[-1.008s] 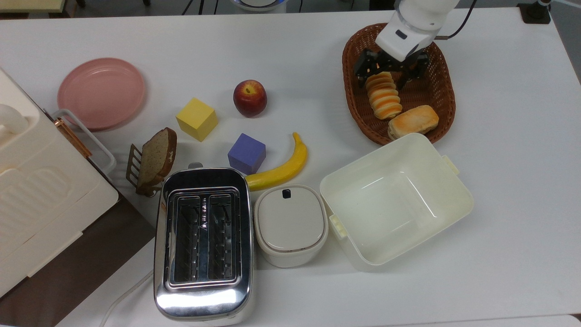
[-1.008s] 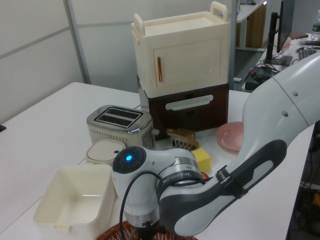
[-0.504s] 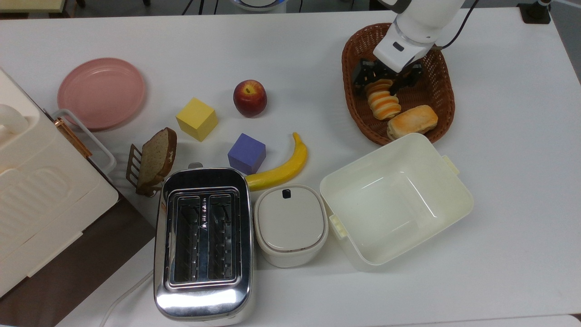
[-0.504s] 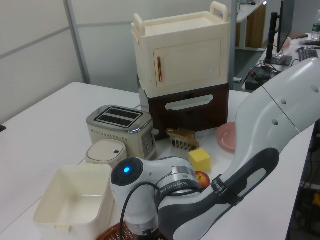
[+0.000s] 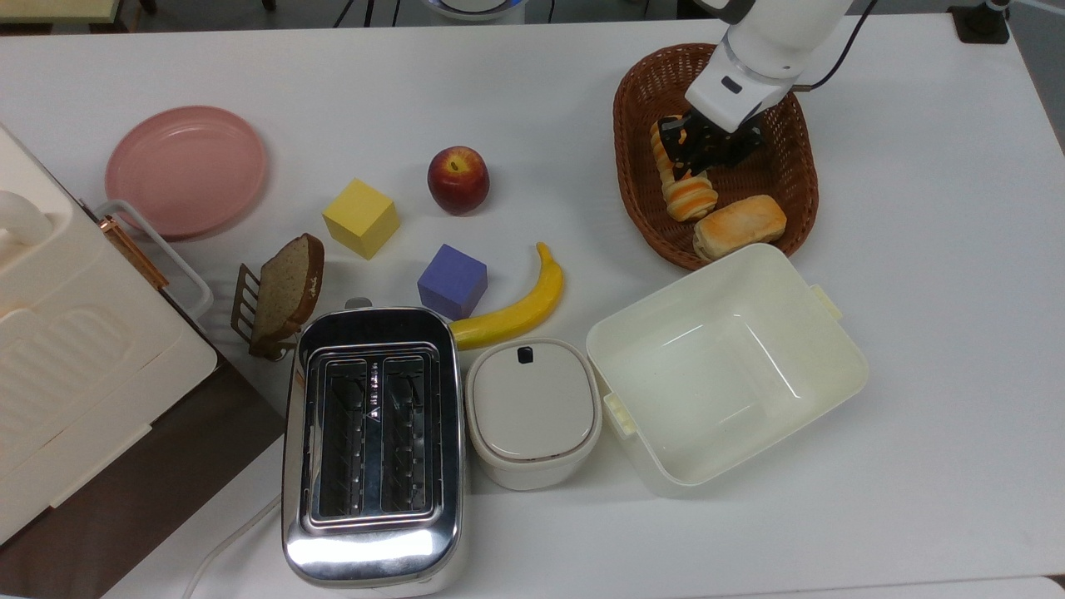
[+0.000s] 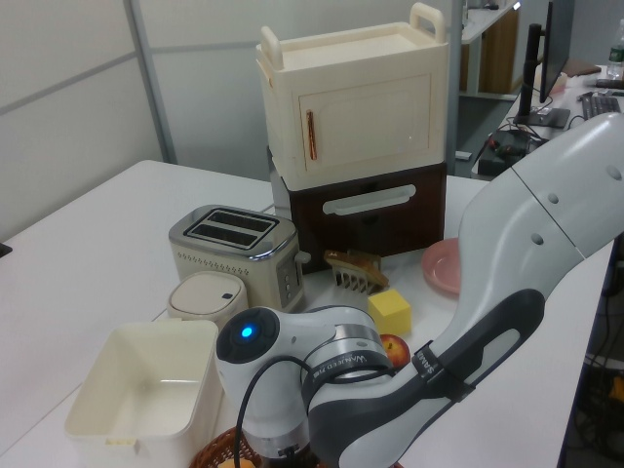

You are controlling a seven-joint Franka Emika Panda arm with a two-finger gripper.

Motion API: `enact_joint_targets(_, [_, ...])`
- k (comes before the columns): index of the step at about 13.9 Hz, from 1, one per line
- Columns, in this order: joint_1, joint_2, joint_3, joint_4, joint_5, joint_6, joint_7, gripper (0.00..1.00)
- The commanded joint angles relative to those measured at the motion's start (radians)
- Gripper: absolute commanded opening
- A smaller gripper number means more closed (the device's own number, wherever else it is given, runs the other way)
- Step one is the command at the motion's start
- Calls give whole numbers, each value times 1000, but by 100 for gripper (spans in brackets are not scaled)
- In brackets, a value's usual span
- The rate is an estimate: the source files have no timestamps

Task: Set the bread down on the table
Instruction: 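Close the gripper on the long striped bread roll, then lift the bread roll out of the basket and carry it beside the basket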

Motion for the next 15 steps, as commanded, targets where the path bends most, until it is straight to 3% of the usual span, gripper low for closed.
enact_joint_targets(1, [15, -8, -11, -7, -34, 21, 29, 4])
enact_joint_targets(3, [15, -18, -11, 22, -37, 9, 35, 4])
enact_joint_targets(7, [13, -59, 59, 35, -181, -32, 127, 4])
enact_joint_targets(10, [6, -84, 63, 35, -184, -66, 128, 4])
enact_joint_targets(13, [-32, -88, 46, 64, -184, -67, 121, 4])
enact_joint_targets(15, [-60, -94, -30, 93, -184, -66, 89, 4])
